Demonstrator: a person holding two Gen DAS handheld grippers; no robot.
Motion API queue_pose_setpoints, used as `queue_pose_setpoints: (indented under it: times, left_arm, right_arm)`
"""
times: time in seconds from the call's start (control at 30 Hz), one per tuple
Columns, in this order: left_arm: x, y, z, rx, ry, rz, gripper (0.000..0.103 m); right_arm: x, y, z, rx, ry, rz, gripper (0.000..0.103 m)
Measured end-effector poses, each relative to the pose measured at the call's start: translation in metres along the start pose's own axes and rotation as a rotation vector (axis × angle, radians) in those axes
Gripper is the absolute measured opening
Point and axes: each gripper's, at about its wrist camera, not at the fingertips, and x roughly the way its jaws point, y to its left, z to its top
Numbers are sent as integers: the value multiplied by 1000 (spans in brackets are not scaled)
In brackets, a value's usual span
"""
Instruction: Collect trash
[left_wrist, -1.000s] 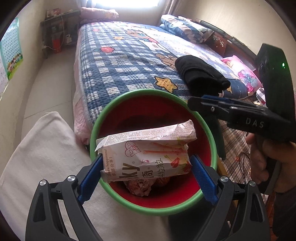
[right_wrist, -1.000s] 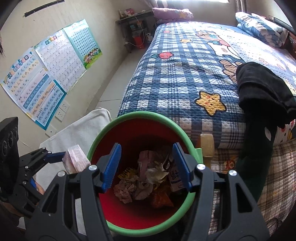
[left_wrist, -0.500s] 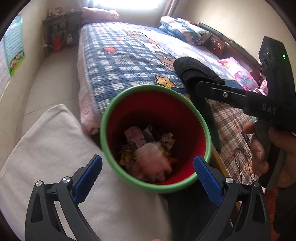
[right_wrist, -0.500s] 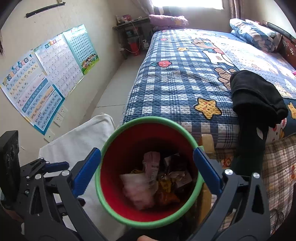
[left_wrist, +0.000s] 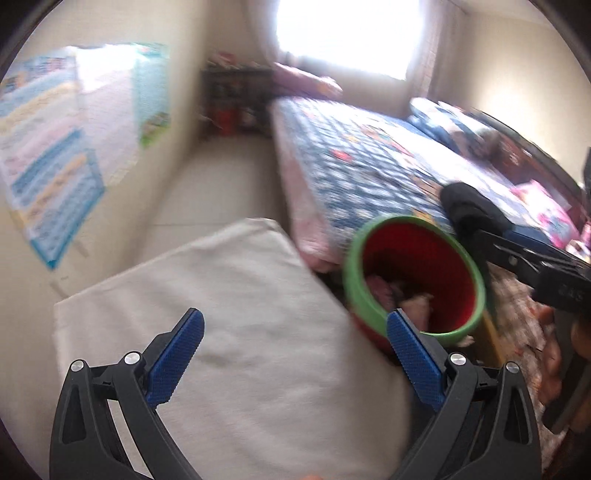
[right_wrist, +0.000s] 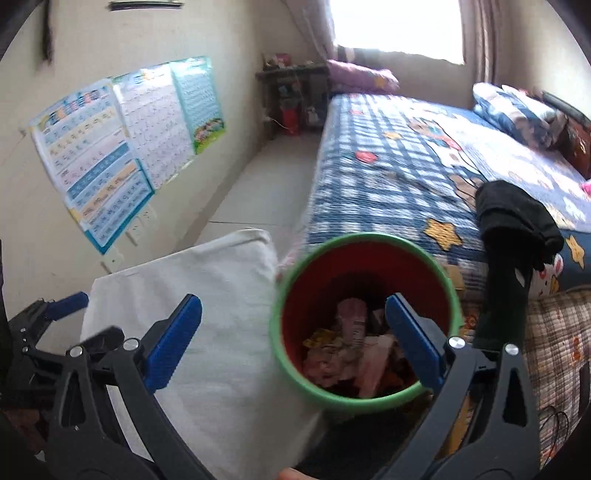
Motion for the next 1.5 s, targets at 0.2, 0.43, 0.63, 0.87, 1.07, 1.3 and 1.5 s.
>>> queue_pose_setpoints:
  times: [0.2,0.43,0.63,0.87,1.07,1.3,1.5]
  left_arm:
    - [-35,47,-40,-84,-21,109,95]
    - [-58,81,-74,-171,-29,163,95]
    - [-68,87,-98,-169,-44,195,95]
    - [-73,91,-107,-196,-51,229,95]
    - [-73,94,-104,-215,-57,233,95]
    - [-73,92,-107,-210,-44,209,95]
    - [-72,95,-105,-217,-46,206,95]
  right_arm:
    - [-11,57,-29,-49,-50,39,98]
    - [-15,99,-69,-50,-60,62,98]
    - [-18,115,-91,-64,-49,46,98]
    - [-27,132,-100,-109,-55,48,98]
    - [-31,139,-103,-141,-56,52,98]
    - [-29,137,-105,-128,-54,38,98]
    - [-29,142,-105,-144,-51,40,98]
